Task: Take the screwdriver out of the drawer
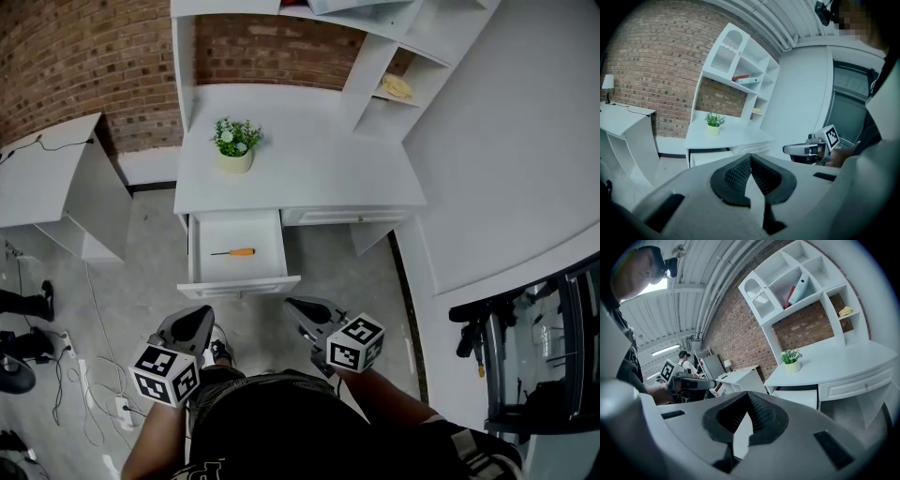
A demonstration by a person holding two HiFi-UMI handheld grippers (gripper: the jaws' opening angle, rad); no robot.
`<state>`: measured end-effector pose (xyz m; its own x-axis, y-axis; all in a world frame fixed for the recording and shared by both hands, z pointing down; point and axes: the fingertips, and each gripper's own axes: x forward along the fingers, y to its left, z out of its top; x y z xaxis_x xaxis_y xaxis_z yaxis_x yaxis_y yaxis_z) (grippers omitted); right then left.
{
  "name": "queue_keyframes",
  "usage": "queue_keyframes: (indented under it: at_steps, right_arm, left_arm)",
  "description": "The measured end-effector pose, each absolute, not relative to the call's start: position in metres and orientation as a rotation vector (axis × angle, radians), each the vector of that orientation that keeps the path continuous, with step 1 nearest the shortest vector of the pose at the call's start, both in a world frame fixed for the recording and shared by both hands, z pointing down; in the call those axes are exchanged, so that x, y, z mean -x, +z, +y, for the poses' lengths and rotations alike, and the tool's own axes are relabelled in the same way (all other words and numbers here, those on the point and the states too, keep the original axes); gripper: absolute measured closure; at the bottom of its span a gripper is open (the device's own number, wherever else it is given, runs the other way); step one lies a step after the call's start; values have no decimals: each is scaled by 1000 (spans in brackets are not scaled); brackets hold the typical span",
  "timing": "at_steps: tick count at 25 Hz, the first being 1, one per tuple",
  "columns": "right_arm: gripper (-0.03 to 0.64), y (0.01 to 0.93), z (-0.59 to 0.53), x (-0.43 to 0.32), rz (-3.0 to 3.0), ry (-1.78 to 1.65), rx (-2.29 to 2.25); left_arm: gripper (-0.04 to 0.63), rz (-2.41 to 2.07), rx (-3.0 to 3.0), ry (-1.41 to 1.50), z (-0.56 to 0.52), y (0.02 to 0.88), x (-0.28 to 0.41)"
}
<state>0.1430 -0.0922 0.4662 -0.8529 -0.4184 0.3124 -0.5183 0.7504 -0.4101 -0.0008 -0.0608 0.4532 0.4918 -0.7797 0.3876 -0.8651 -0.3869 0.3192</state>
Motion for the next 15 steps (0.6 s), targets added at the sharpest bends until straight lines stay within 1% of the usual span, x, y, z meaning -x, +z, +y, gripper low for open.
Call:
queue_keyframes:
  at_steps: [15]
  right_arm:
    - [611,479,-158,-66,-2656,673,-833]
  left_arm:
    - [577,-1221,-2330,340,-136,469,71]
